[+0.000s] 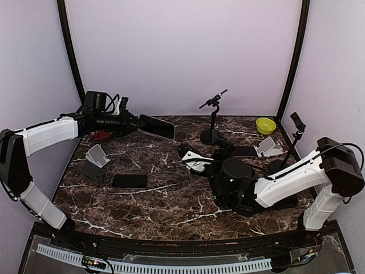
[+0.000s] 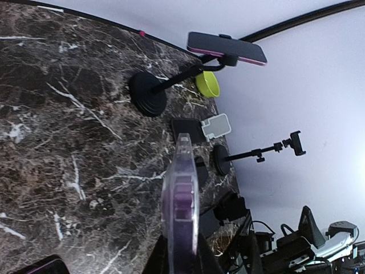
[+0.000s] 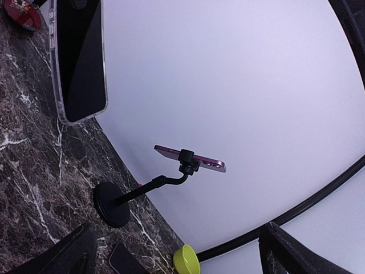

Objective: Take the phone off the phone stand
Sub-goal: Place the phone at the center of the board.

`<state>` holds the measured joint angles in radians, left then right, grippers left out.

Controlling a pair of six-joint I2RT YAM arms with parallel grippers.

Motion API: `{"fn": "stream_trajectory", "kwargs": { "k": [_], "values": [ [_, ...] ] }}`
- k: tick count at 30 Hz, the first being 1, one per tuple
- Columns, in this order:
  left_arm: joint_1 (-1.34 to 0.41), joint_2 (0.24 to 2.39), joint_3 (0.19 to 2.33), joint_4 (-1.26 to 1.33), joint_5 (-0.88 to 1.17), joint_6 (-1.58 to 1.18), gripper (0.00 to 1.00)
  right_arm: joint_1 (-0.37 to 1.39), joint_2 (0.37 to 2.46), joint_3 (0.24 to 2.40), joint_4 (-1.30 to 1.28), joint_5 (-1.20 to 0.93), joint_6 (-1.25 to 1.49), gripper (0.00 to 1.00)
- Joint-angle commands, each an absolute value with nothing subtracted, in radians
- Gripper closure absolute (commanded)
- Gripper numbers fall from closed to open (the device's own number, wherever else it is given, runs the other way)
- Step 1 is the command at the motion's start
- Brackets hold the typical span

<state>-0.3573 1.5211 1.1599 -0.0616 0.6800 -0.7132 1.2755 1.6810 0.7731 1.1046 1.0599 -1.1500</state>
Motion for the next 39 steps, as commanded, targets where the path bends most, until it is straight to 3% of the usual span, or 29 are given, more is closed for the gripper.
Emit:
{"fn": "stream_trajectory", "kwargs": {
  "k": [1,10,32,39],
  "values": [
    [-0.287,1.476,1.139,-0.061,0.670,-0.638,1.00,1.282,1.605,0.761,0.970,1.051,-0.992,0.00],
    [-0.170,1.522,1.126,-0.213,0.651,-0.490,1.00,1.266,1.505,0.754,0.761,1.013,-0.808,0.00],
    [-0.096,1.734,1.095,-0.227,0.704,-0.429,1.00,1.255,1.502,0.772,0.675,0.985,-0.746,0.00],
    [-0.081,1.777,1.165,-0.383,0.543,-0.360,0.86,1.253,1.500,0.778,0.665,0.976,-0.743,0.00]
  ]
}}
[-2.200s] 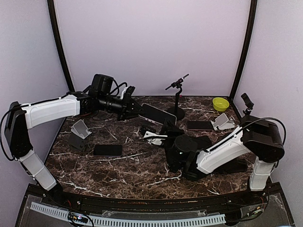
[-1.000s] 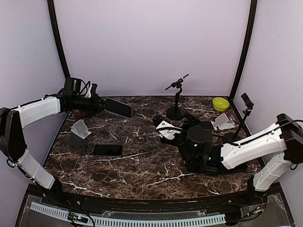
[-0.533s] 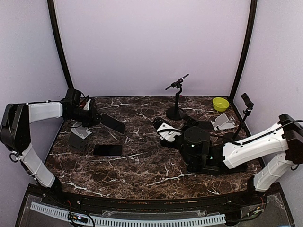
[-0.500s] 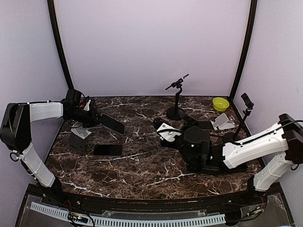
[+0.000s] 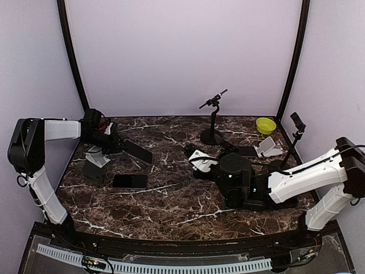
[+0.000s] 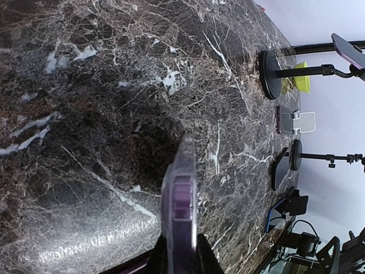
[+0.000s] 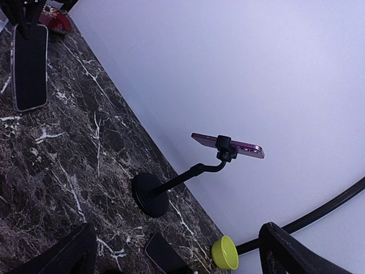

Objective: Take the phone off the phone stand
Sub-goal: Place the phone at the center of the board, then adjust the phone stand at the corner of the board.

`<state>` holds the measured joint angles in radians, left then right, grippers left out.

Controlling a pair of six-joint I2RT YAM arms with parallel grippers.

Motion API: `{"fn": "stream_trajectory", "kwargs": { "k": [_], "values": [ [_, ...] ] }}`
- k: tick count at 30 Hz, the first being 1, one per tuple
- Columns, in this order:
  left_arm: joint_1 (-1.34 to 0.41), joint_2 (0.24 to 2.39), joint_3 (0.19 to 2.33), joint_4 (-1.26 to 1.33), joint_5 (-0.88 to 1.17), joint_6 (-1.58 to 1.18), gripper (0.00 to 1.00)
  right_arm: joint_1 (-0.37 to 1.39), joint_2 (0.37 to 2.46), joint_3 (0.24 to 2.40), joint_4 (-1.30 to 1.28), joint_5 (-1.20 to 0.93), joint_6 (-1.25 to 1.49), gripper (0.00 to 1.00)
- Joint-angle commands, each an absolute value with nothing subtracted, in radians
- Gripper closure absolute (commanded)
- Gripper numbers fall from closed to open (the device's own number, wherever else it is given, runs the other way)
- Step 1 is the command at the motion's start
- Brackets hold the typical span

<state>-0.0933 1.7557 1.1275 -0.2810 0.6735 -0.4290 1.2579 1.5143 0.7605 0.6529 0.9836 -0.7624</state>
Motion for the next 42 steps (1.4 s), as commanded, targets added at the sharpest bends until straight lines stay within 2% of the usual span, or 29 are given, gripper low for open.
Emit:
{"fn": "stream_trajectory", "kwargs": {
  "k": [1,8,14,21,27,38,42],
  "values": [
    [-0.077,1.782,1.167,-0.395,0.520,-0.354,0.84,1.252,1.500,0.779,0.664,0.976,-0.743,0.00],
    [-0.066,1.814,1.163,-0.441,0.449,-0.317,0.78,1.250,1.506,0.788,0.639,0.966,-0.731,0.00],
    [-0.066,1.835,1.189,-0.472,0.378,-0.303,0.69,1.250,1.506,0.793,0.637,0.959,-0.728,0.00],
    [-0.067,1.830,1.195,-0.486,0.321,-0.290,0.65,1.249,1.507,0.790,0.635,0.959,-0.725,0.00],
    [-0.067,1.790,1.209,-0.501,0.292,-0.269,0.49,1.250,1.505,0.792,0.629,0.955,-0.719,0.00],
    [-0.068,1.663,1.212,-0.591,0.176,-0.214,0.49,1.247,1.509,0.794,0.626,0.947,-0.705,0.00],
    [-0.083,1.663,1.180,-0.590,0.160,-0.226,0.53,1.249,1.510,0.790,0.632,0.948,-0.705,0.00]
  ]
}}
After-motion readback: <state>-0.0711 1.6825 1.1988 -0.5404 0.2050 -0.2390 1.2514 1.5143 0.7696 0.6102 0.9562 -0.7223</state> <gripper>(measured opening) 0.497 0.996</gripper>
